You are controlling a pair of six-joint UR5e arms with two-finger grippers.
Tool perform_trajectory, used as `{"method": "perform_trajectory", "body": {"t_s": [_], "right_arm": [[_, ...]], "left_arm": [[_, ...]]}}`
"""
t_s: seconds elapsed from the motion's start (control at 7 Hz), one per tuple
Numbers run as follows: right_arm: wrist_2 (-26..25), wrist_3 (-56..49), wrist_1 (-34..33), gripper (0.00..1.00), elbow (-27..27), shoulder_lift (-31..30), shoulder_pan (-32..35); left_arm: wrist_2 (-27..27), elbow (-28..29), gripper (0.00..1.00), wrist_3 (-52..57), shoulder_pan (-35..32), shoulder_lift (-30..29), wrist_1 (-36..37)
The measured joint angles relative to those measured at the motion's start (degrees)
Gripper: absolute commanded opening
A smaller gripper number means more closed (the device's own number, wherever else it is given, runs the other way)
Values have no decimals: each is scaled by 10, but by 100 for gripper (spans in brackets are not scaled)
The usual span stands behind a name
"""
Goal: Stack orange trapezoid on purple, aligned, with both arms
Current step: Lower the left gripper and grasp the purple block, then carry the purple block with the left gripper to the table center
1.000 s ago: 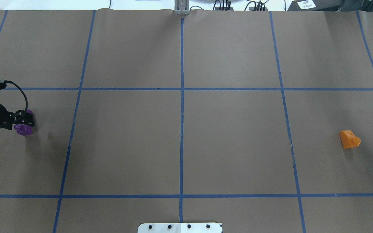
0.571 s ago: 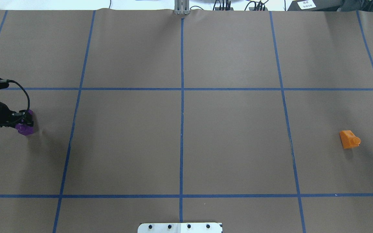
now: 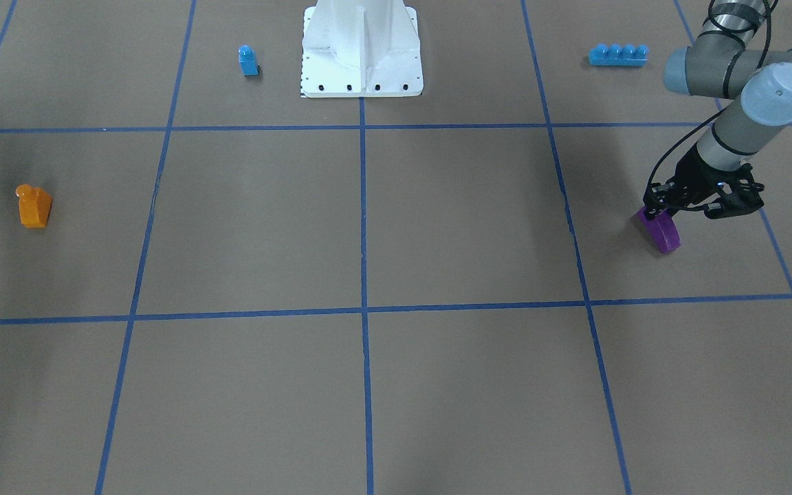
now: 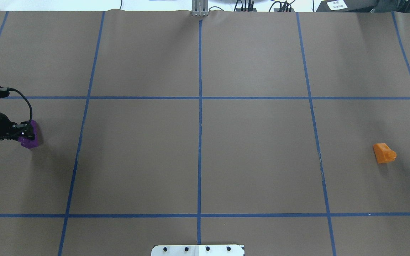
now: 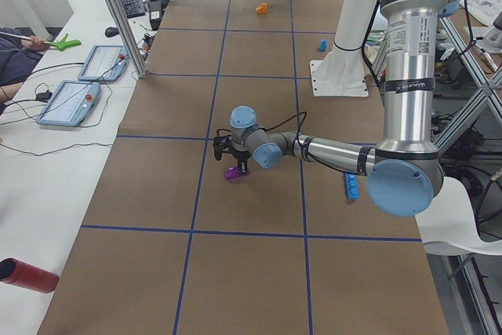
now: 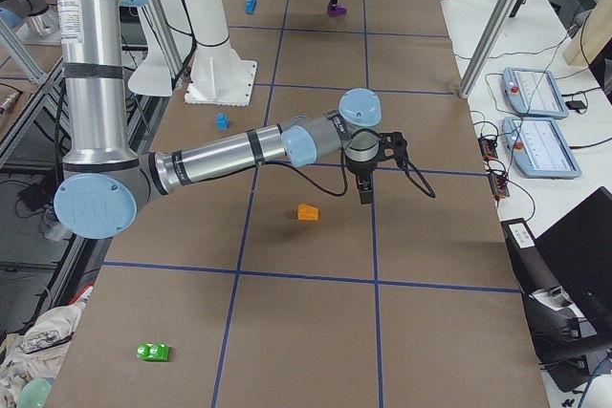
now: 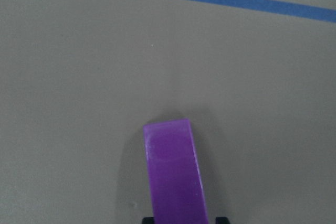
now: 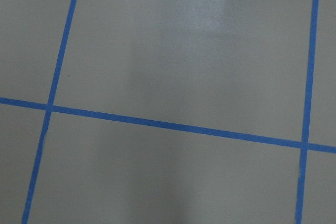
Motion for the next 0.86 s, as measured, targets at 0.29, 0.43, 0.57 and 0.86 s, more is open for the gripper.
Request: {"method": "perform_trajectory", "body": {"t_s": [0.29,0.43,0.57,0.86], "right_arm": [[0,1,0,100,0,0,-1],[1,1,0,100,0,0,-1],[1,1,0,100,0,0,-1],[1,1,6,100,0,0,-2]], "left_arm": [[0,-11,0,0,0,-7,2],[0,-18,0,0,1,-17,4],[0,-23,0,0,5,-34,6],[5,-31,0,0,35,-110,82]]}}
